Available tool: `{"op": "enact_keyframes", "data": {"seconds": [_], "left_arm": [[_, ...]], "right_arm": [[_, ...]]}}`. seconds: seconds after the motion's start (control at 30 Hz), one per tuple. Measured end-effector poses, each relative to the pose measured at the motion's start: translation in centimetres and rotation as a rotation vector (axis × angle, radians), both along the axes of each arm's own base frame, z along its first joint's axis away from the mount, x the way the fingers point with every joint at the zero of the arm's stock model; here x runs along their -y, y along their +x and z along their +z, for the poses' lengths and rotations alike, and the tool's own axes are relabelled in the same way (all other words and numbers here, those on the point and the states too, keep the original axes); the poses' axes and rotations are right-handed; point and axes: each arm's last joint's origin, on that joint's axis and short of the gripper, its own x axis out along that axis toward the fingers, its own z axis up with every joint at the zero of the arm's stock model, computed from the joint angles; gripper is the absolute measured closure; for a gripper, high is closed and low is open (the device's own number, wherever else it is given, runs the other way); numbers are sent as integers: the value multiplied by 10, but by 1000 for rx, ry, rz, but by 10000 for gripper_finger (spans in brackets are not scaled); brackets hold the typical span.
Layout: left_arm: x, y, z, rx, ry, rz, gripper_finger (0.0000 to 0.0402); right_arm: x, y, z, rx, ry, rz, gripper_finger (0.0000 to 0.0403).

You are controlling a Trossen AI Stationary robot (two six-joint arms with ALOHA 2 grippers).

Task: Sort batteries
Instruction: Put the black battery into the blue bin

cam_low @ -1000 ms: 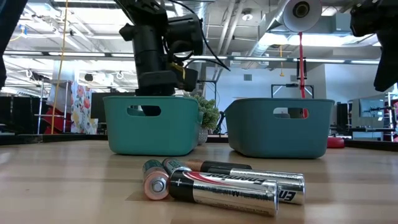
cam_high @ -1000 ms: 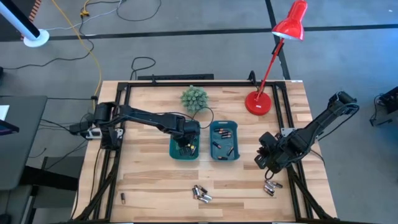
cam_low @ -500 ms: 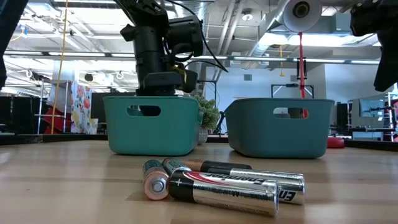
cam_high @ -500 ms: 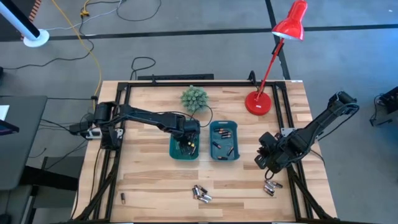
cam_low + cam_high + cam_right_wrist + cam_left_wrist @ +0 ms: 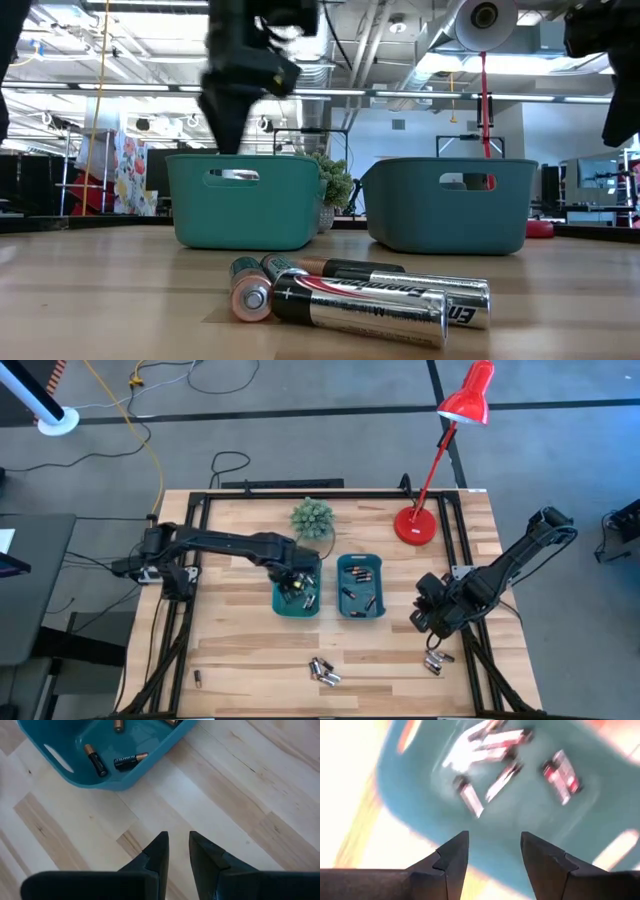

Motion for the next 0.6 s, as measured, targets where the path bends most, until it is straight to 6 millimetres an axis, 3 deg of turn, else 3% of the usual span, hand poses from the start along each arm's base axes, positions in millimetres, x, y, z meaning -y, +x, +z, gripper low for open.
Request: {"op": "enact_keyframes", "data": {"seconds": [0.13,0.33,0.6], "left_arm": [[19,-29,27,-48,26,85,228],[64,-76,62,-23,45,294,228],[126,-117,72,-27,8,457,228]], "right_arm": [[-1,1,0,2,-9,37,310],[-2,3,1,12,-10,65,310],[-2,3,1,19,-6,68,310]]}}
